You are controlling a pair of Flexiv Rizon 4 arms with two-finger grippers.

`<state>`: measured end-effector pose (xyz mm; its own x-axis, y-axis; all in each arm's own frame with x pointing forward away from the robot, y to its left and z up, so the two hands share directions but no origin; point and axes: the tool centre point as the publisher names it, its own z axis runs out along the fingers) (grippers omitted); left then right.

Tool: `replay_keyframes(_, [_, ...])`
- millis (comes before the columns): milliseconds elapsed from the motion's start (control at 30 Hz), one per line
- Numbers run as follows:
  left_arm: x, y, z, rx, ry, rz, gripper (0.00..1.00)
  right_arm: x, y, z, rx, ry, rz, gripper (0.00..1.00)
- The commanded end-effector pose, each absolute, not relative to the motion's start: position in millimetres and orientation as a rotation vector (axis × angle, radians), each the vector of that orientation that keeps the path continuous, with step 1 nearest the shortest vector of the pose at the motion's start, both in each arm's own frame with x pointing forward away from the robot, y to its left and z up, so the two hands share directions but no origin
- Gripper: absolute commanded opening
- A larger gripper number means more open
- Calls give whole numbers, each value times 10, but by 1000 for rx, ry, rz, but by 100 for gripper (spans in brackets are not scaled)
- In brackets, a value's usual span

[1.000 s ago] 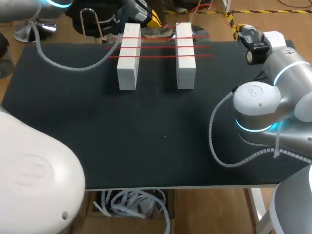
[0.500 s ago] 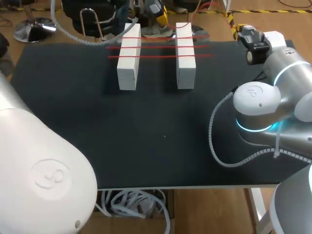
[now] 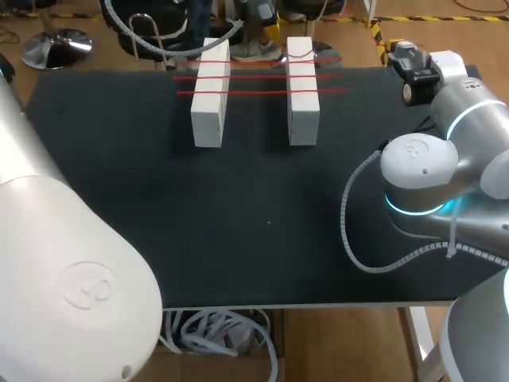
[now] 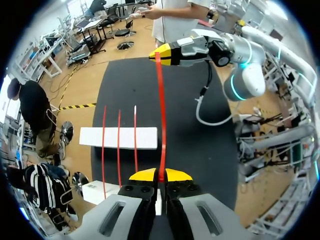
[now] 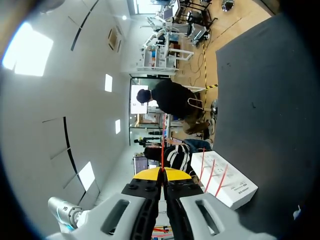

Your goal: Grab the tape and strap the tape.

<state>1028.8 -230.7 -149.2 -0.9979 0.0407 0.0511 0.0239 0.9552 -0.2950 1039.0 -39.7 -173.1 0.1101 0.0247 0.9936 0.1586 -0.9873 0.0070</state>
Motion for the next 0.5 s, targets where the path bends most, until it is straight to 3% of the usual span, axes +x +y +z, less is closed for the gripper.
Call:
replay_keyframes(33, [10329,-2385,-1479,-73,-3061,321,0,10390,-403,-1725,-2266,-191,-2019,0])
replay_keyframes(500, [10338,-2404,-1482,-88,-3059,317,0,10390,-403,-1725,-2266,-191,-2019,0])
